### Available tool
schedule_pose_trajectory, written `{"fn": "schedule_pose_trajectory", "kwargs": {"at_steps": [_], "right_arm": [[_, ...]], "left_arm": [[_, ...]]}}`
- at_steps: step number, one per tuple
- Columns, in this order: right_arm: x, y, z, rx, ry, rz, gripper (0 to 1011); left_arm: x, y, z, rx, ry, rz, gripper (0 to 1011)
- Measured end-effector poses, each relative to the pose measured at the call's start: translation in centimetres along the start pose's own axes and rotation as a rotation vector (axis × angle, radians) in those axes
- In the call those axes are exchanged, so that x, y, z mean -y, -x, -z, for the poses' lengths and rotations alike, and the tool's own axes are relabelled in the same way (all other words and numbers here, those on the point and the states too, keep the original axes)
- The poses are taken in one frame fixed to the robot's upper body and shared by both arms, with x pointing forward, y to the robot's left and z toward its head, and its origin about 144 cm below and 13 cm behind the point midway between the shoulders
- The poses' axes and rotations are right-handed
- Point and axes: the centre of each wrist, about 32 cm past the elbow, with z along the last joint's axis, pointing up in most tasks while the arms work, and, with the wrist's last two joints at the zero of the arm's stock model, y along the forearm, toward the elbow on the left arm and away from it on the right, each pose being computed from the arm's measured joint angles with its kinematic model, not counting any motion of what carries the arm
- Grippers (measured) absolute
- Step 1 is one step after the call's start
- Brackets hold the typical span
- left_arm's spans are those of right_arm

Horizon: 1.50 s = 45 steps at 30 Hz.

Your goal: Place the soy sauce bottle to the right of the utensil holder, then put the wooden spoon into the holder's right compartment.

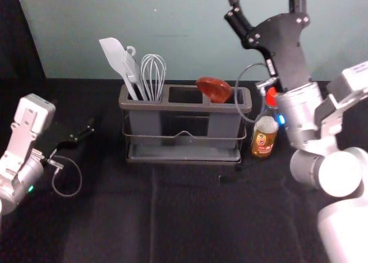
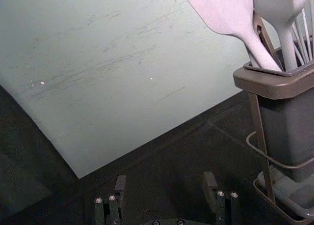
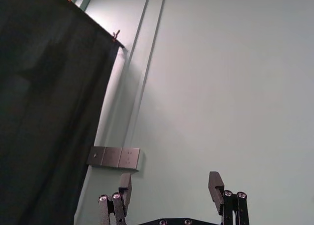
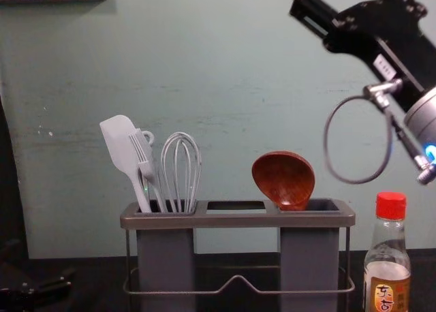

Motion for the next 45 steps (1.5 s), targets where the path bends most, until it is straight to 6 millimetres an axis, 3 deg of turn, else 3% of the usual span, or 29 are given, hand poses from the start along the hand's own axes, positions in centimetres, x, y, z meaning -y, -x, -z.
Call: {"fn": "schedule_pose_trajectory", "kwargs": {"at_steps": [14,21,35,45], "right_arm": [[0.5,-7.1,-2.1,0.115,0.049,-0.028,1002],[3.2,-9.9,-2.7,0.155,0.193,0.027,1002],[8.6,-11.5,-3.1,0.195,0.548,0.079,1002],[10.9,-11.3,-2.1,0.165,0.720,0.074,1002]], "left_arm": [[0.0,0.0,0.0,0.000,0.000,0.000,1000],[0.0,0.0,0.0,0.000,0.000,0.000,1000],[0.0,0.0,0.0,0.000,0.000,0.000,1000],[0.0,0.0,0.0,0.000,0.000,0.000,1000]]}}
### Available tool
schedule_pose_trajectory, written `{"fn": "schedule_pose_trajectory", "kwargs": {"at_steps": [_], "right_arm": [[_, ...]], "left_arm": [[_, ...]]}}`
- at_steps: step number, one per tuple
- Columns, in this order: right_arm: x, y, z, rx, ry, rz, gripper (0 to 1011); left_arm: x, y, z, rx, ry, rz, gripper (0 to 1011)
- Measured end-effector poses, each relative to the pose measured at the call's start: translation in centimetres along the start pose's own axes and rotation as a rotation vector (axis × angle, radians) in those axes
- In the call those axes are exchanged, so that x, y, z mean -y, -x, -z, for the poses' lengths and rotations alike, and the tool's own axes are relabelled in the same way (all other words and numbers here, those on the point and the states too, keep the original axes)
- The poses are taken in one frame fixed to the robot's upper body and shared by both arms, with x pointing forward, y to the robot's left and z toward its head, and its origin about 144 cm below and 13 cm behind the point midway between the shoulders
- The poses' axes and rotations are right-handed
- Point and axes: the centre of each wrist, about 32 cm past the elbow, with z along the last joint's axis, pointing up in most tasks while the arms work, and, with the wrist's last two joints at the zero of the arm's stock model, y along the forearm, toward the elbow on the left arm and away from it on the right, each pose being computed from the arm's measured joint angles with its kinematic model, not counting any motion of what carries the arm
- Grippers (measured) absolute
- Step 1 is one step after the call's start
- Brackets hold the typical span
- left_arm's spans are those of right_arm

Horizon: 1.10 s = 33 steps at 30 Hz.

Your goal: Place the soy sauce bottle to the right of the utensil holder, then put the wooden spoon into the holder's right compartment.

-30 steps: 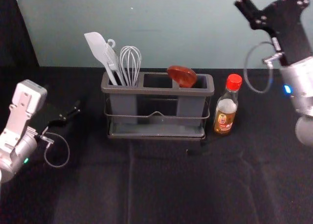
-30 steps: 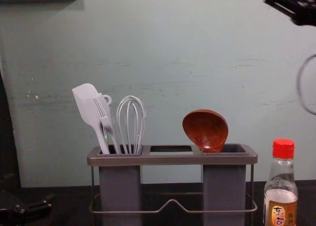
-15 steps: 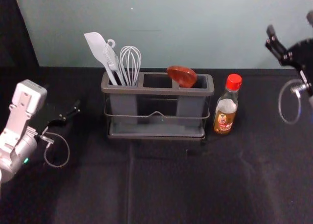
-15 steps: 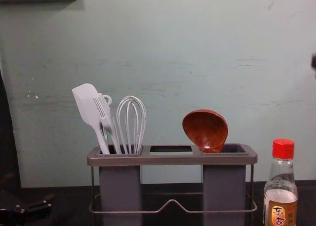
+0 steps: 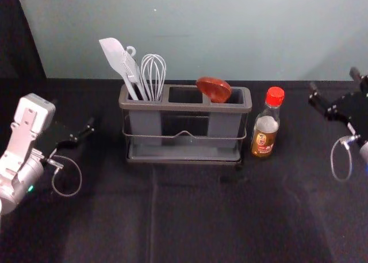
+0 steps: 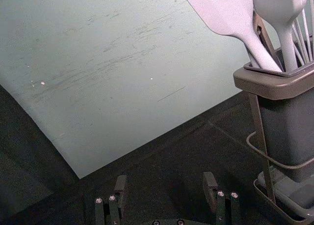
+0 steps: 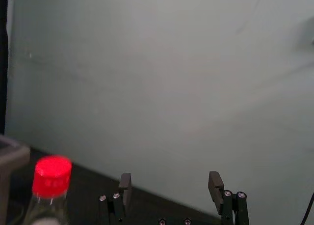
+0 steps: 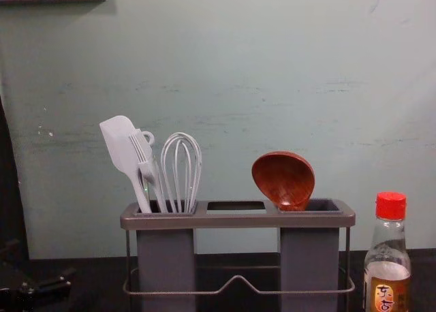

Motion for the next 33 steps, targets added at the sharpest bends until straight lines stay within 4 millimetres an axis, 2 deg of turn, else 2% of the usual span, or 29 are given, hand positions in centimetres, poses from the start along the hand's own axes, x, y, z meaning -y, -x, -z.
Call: {"fn": "schedule_pose_trajectory", "kwargs": {"at_steps": [9,33], "right_arm": [[0.2,0.6,0.9,-0.009,0.097,-0.033,1002],[-0.1,1.9,1.6,-0.025,0.105,-0.043,1002]], "left_arm": [[0.0,0.0,0.0,0.000,0.000,0.000,1000],[0.0,0.0,0.0,0.000,0.000,0.000,1000]]}}
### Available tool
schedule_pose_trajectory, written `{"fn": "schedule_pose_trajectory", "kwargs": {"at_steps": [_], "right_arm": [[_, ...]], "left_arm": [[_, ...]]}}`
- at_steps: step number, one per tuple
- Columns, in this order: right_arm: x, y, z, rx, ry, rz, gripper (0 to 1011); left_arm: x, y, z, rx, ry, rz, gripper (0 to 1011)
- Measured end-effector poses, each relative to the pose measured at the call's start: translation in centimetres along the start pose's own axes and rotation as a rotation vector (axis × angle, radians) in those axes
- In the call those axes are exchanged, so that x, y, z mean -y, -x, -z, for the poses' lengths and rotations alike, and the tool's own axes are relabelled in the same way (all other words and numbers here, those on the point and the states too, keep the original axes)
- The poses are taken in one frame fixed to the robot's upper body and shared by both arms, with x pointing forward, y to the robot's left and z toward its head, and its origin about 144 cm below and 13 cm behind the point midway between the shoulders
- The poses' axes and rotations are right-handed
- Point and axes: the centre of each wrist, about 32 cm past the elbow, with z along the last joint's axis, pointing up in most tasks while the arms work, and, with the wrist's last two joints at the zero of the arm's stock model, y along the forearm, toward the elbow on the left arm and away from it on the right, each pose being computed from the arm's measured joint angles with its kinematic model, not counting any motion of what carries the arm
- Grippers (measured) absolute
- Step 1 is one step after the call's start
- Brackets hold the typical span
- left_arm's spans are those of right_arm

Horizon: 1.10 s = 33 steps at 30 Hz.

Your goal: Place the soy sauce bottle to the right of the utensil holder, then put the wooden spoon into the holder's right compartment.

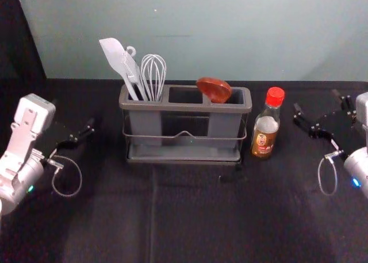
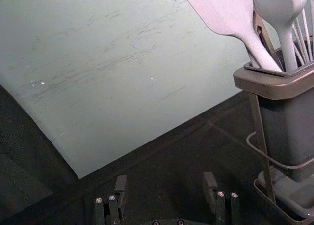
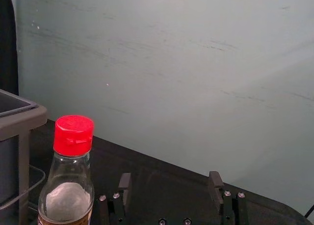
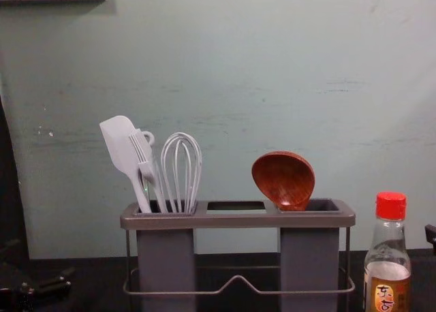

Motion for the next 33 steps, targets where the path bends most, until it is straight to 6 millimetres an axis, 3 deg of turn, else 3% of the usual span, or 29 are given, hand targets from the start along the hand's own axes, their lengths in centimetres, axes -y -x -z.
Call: {"fn": "schedule_pose_trajectory", "kwargs": {"at_steps": [33], "right_arm": [[-0.01,-0.06,-0.01,0.002,0.003,-0.001,1002]], "left_arm": [[0.00,0.00,0.00,0.000,0.000,0.000,1000]]}}
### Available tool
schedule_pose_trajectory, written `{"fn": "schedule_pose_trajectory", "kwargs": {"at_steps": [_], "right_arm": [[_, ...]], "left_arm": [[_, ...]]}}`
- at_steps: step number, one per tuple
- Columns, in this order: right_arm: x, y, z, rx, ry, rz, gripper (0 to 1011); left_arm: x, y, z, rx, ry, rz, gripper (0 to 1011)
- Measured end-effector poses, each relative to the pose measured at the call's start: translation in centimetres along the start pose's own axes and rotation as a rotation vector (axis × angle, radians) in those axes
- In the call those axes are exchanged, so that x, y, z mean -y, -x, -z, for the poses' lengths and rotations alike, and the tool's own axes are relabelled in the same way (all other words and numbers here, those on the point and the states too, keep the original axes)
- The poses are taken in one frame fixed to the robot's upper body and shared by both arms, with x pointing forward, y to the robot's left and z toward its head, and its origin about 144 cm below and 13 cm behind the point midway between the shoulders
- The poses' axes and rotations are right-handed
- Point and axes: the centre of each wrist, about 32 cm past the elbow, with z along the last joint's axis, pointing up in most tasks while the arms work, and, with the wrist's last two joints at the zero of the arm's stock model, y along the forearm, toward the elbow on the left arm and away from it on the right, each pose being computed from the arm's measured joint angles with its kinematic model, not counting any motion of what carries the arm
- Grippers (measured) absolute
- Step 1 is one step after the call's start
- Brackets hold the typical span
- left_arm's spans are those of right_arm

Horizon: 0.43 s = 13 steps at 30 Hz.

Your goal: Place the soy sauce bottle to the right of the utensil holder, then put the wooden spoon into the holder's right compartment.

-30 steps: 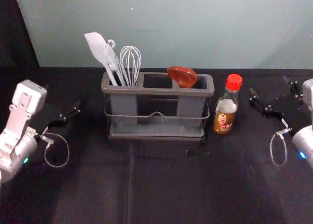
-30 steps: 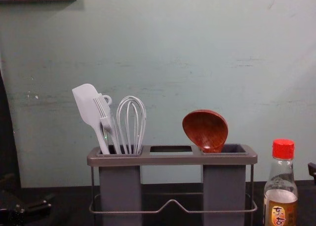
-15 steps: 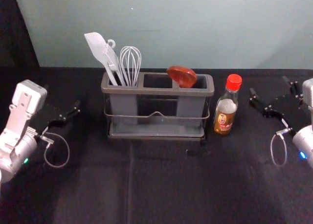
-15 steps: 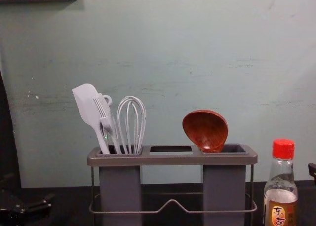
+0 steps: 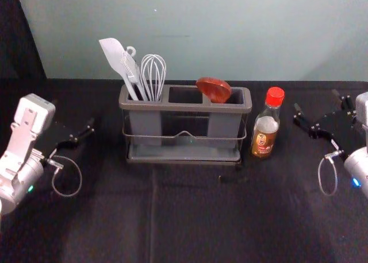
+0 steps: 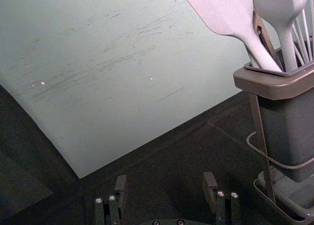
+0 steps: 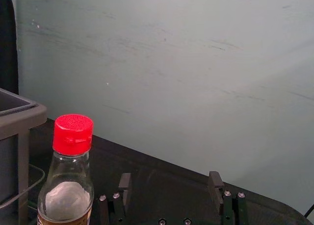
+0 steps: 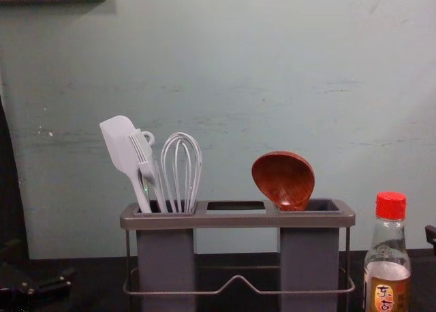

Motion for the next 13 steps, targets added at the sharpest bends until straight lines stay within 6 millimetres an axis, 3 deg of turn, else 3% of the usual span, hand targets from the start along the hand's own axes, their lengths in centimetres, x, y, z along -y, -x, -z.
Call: {"fn": "schedule_pose_trajectory", "kwargs": {"at_steps": [13], "right_arm": [[0.00,0.00,0.00,0.000,0.000,0.000,1002]], "left_arm": [[0.00,0.00,0.00,0.000,0.000,0.000,1000]]}}
